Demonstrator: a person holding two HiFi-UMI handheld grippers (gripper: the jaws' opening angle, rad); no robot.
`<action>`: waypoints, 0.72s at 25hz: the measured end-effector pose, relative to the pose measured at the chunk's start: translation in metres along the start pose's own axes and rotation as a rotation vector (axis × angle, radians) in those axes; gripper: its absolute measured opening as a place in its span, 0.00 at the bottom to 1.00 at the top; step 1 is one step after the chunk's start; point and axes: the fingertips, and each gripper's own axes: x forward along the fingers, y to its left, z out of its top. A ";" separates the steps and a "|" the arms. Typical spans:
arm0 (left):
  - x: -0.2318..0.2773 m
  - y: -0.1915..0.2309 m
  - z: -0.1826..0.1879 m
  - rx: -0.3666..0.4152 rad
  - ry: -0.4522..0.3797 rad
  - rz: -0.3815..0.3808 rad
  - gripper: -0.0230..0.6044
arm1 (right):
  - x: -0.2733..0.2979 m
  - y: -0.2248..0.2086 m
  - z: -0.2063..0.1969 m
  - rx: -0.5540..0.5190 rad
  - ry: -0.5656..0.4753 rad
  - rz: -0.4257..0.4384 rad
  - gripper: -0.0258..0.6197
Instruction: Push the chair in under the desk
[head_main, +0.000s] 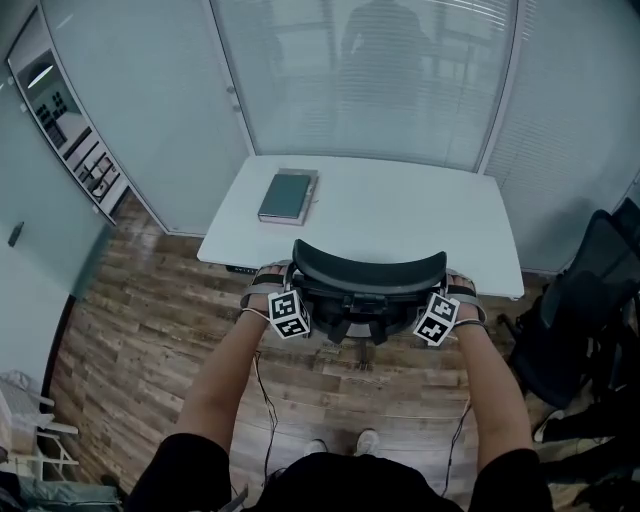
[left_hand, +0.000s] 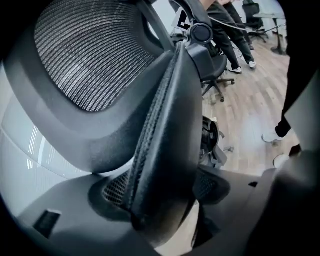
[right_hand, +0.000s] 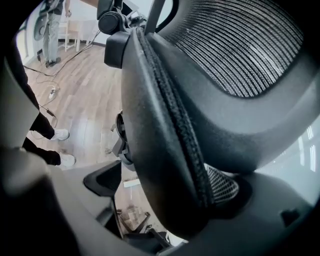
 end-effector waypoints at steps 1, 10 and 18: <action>0.003 0.002 -0.001 -0.001 0.001 -0.001 0.61 | 0.003 -0.002 0.002 0.000 0.003 0.002 0.86; 0.026 0.026 -0.017 0.044 -0.027 -0.013 0.54 | 0.008 -0.011 0.028 0.060 -0.069 -0.053 0.85; 0.025 0.032 -0.012 0.030 -0.038 0.039 0.51 | 0.007 -0.011 0.020 0.064 -0.045 -0.044 0.83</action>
